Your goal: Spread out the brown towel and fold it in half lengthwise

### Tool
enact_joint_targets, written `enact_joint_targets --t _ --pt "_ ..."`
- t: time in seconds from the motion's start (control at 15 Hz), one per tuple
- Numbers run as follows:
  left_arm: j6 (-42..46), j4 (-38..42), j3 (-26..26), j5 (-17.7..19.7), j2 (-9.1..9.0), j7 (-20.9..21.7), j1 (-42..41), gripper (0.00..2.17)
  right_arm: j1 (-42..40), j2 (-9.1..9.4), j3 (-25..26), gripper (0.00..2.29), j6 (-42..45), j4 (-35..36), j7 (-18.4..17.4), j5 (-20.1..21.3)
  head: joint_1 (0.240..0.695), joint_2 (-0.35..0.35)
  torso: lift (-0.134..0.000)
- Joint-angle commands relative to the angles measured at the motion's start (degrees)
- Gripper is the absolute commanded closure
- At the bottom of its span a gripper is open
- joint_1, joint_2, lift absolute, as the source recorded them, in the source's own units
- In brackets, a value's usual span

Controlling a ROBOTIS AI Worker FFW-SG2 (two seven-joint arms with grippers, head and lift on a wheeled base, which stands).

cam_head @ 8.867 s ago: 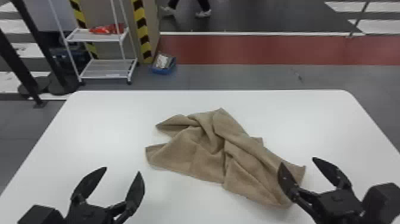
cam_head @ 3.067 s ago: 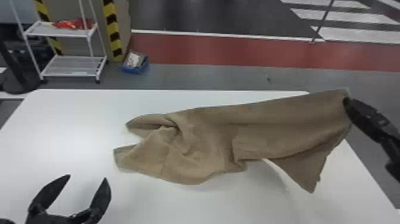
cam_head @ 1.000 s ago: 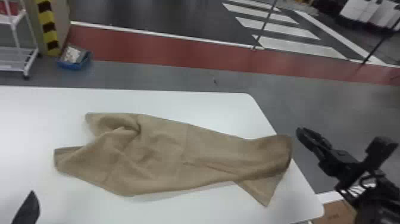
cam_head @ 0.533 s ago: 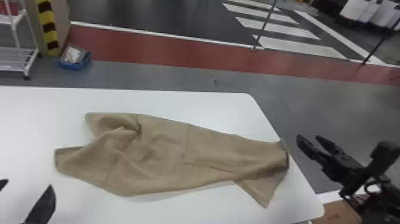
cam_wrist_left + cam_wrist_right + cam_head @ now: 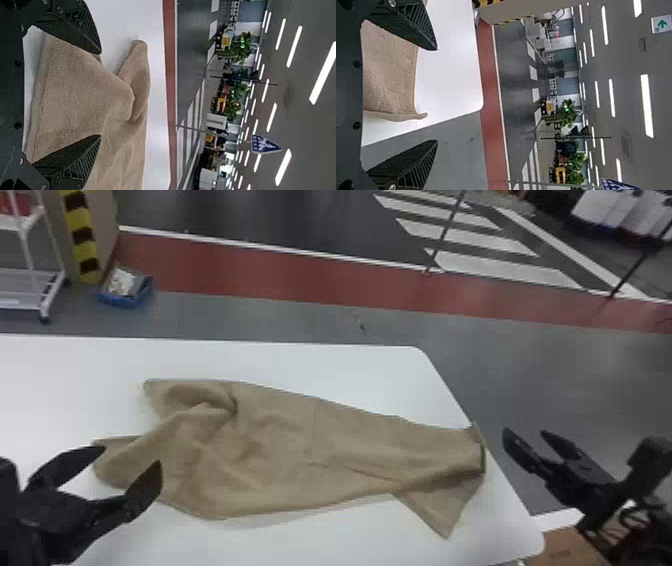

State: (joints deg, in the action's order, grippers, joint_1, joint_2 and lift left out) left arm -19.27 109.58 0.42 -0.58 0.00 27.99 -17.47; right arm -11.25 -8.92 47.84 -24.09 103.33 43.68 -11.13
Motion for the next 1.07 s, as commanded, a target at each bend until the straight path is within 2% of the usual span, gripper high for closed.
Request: enact_joint_targets --t 0.0,0.27,0.4,0.47,0.6,0.67,0.8,1.0 --pt "-3.01 -4.99 0.29 -1.88 -0.15 0.22 4.9 0.15 -0.62 0.14 0.67 0.05 -0.13 0.47 0.09 -0.12 0.695 -0.35 -0.124" --pt "-6.53 -9.12 0.02 -4.34 -0.15 1.81 9.74 0.22 -0.79 0.22 1.02 0.05 -0.13 0.56 0.27 -0.38 0.695 -0.35 -0.124" --pt "-9.16 -10.61 -0.15 -6.1 -0.15 2.6 11.58 0.42 -0.97 0.22 1.11 0.05 0.04 0.56 0.44 -1.35 0.695 -0.35 -0.124" --pt "-10.04 -10.7 -0.15 -7.07 -0.15 4.53 12.11 0.72 -0.97 0.22 1.11 0.05 0.04 0.56 0.44 -1.44 0.695 -0.35 -0.124" --pt "-11.8 -10.43 -0.15 -7.51 -0.15 4.97 11.93 1.72 -0.97 0.22 1.37 0.05 0.04 0.47 0.35 -1.53 0.695 -0.35 -0.124" --pt "-13.91 -9.73 -0.15 -7.86 -0.15 4.53 11.76 2.07 -0.97 0.22 1.37 0.05 0.04 0.47 0.35 -1.44 0.695 -0.35 -0.124" --pt "-15.14 -6.04 0.81 -7.77 -0.15 4.27 10.18 2.14 -0.97 -0.13 0.67 0.05 0.22 0.56 0.7 -0.91 0.695 -0.35 -0.124" --pt "-20.77 3.01 2.84 -7.16 -0.15 4.36 7.01 2.14 -1.49 -2.33 -2.49 0.05 0.22 0.74 5.71 3.13 0.695 -0.35 -0.124"
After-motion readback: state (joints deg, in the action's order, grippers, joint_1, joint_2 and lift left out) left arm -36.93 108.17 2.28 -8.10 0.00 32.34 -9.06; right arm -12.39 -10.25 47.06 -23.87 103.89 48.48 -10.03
